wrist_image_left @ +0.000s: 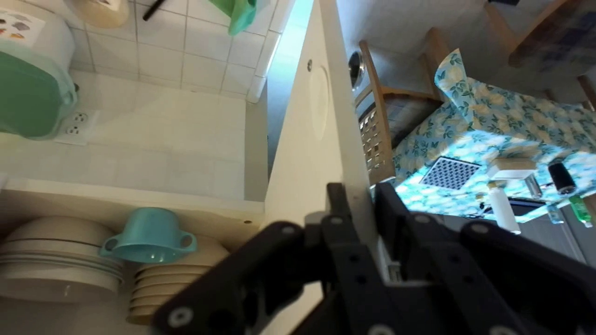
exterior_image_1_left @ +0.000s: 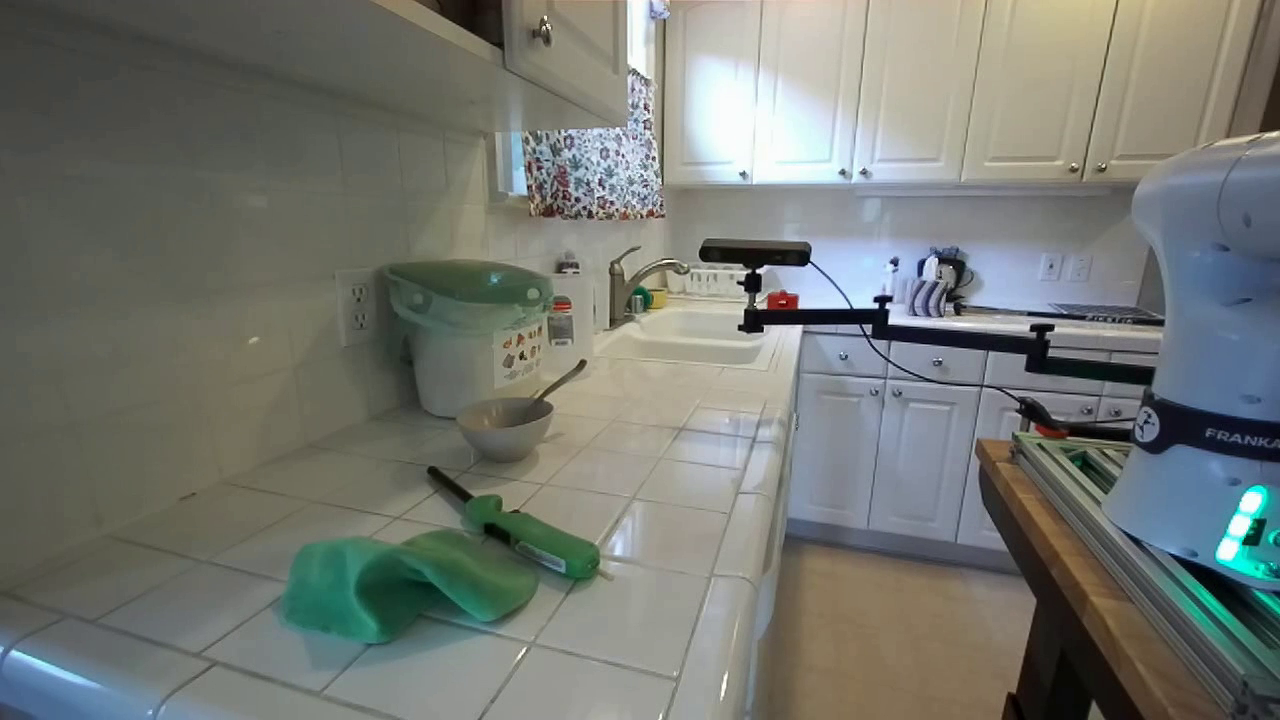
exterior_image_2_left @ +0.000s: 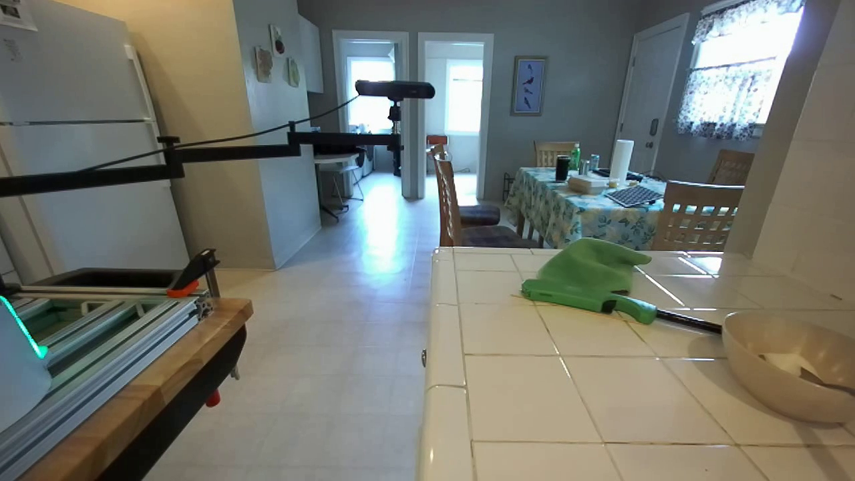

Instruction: Put the blue object inside the top cupboard

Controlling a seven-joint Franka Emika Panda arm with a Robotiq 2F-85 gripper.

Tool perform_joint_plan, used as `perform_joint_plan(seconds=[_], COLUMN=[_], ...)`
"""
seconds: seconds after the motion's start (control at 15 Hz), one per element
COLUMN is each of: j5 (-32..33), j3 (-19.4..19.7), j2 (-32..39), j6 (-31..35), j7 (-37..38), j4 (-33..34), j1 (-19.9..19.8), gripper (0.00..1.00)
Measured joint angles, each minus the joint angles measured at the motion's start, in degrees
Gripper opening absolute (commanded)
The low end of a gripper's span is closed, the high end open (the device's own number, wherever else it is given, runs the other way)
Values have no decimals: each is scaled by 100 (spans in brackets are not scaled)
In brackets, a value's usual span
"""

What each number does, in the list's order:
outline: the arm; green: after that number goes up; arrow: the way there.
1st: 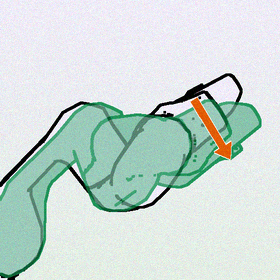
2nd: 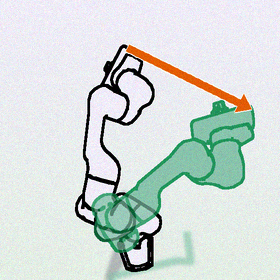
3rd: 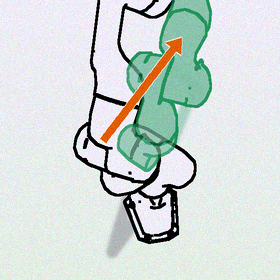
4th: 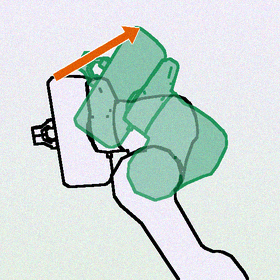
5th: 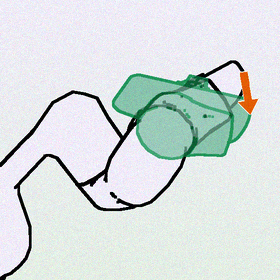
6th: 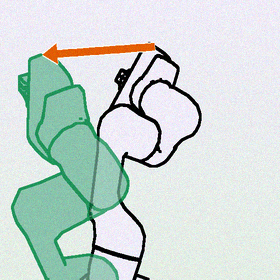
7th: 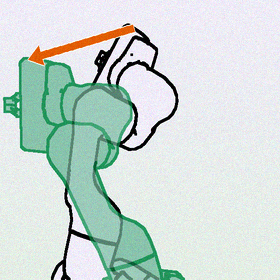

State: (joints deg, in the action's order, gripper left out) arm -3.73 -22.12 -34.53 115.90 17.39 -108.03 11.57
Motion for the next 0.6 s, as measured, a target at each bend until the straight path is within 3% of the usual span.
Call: perform_joint_plan(seconds=[0.6], j5=[110], j3=[185], j2=[-183], j6=[-446], j7=[-11], j4=[-7], j1=[-346], gripper=[5])
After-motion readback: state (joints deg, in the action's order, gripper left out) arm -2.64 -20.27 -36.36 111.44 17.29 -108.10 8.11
